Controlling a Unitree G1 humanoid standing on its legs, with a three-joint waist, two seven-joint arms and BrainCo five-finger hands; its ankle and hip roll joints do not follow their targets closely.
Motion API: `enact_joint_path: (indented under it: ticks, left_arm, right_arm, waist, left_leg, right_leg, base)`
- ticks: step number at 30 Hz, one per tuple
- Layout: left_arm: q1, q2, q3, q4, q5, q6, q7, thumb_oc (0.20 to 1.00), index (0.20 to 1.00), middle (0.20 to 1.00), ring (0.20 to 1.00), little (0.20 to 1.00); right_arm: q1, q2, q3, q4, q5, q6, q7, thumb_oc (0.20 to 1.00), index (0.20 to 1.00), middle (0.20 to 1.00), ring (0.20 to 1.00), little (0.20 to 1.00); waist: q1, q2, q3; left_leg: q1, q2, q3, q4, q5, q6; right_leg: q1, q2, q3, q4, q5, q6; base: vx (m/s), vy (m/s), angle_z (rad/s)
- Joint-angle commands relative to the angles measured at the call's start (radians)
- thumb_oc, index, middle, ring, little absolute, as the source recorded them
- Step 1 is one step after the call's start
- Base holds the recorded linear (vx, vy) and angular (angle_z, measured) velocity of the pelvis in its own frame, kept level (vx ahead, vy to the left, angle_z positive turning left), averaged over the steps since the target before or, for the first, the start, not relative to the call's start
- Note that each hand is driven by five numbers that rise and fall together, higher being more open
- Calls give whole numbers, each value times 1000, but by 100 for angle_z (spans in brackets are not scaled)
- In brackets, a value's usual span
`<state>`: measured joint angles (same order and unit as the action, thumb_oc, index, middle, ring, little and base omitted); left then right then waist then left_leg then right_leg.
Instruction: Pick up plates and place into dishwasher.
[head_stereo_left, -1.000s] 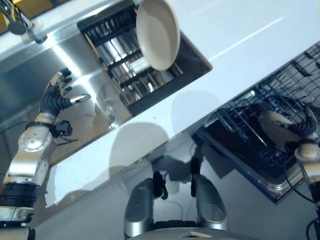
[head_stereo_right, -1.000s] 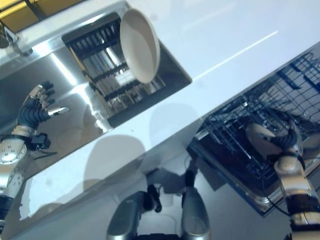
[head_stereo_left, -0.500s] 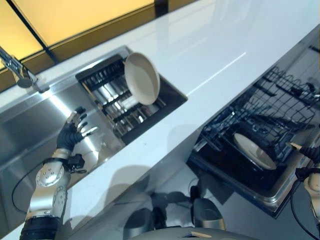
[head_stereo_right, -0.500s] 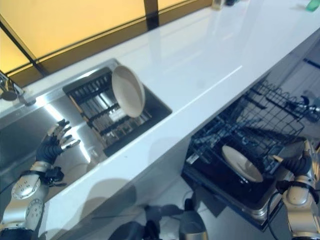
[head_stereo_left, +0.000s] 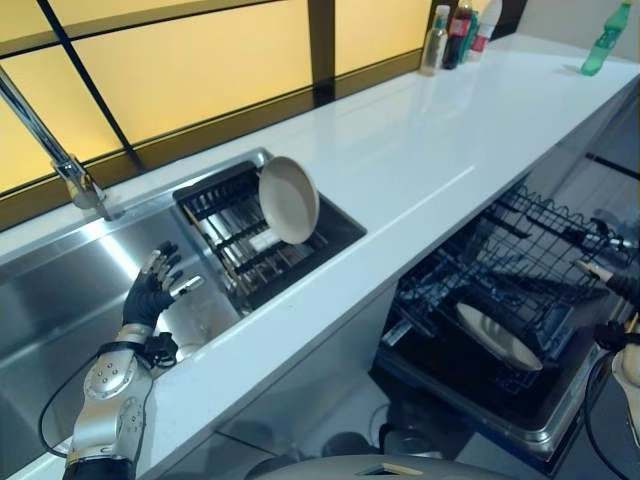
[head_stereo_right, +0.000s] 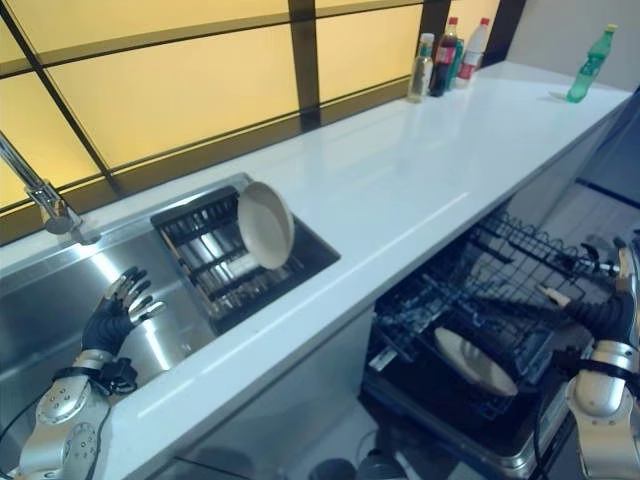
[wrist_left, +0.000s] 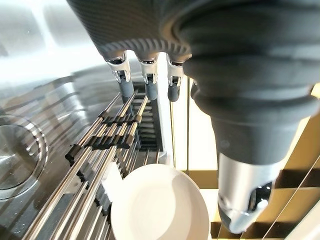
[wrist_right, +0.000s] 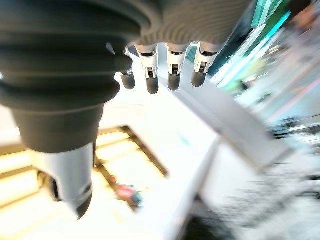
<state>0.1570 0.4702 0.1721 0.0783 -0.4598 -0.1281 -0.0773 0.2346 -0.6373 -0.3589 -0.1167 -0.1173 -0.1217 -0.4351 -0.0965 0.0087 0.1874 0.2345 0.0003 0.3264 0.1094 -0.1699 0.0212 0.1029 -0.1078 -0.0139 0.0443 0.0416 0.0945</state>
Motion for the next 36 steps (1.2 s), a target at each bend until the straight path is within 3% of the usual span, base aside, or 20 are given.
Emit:
enact_joint_path:
  ticks: [1, 7, 13, 22, 29, 34, 36]
  left_arm:
    - [-43, 28, -23, -26, 115, -126, 49, 1000, 1000, 1000, 1000, 1000]
    - [-95, 34, -61, -52, 274, -195, 134, 1000, 1000, 1000, 1000, 1000]
    - [-147, 84, -121, -80, 491, -269, 198, 1000, 1000, 1000, 1000, 1000]
    - [-190, 160, -172, -105, 557, -280, 190, 1000, 1000, 1000, 1000, 1000]
    - [-202, 214, -177, -113, 618, -300, 232, 1000, 1000, 1000, 1000, 1000]
    - [-209, 249, -180, -112, 661, -307, 269, 1000, 1000, 1000, 1000, 1000]
    - [-211, 260, -178, -122, 682, -302, 290, 1000, 1000, 1000, 1000, 1000]
  right_arm:
    - [-124, -19, -21, -56, 62, -151, 26, 1000, 1000, 1000, 1000, 1000]
    - [-195, 27, 93, -150, 184, -238, 167, 1000, 1000, 1000, 1000, 1000]
    - [-245, 71, 252, -196, 214, -234, 247, 1000, 1000, 1000, 1000, 1000]
    - [-242, 64, 321, -197, 225, -194, 234, 1000, 1000, 1000, 1000, 1000]
    - [-230, 43, 343, -206, 245, -165, 223, 1000, 1000, 1000, 1000, 1000]
    - [-226, 14, 349, -213, 267, -140, 239, 1000, 1000, 1000, 1000, 1000]
    - [-223, 0, 347, -213, 283, -139, 253, 1000, 1000, 1000, 1000, 1000]
  waist:
    - [12, -20, -37]
    - [26, -16, -62]
    - [52, -7, -80]
    - [48, -1, -95]
    - [30, 4, -100]
    - [15, 1, -98]
    - [14, -8, -89]
  left_leg:
    - [-74, 21, -72, 61, -10, -16]
    - [-73, 4, -87, 16, 10, -17]
    - [-75, -19, -116, -17, 16, -15]
    - [-79, -28, -138, -50, 29, -10]
    - [-68, -18, -148, -53, 28, -9]
    - [-83, -4, -139, 20, 8, -17]
    - [-116, 3, -140, 137, 4, -26]
  right_leg:
    - [12, 36, -31, -54, -34, -8]
    - [10, 32, -50, -87, -22, -10]
    - [12, 23, -80, -127, -7, -1]
    - [2, 26, -84, -121, -14, 5]
    - [3, 52, -65, -84, -50, -13]
    - [6, 69, -50, -54, -76, -38]
    - [5, 72, -49, -37, -82, -58]
  base:
    - [-20, 139, 13]
    - [-10, 128, 14]
    - [-17, 104, 23]
    - [-6, 30, 29]
    - [25, -99, 3]
    - [33, -165, -3]
    - [25, -201, -4]
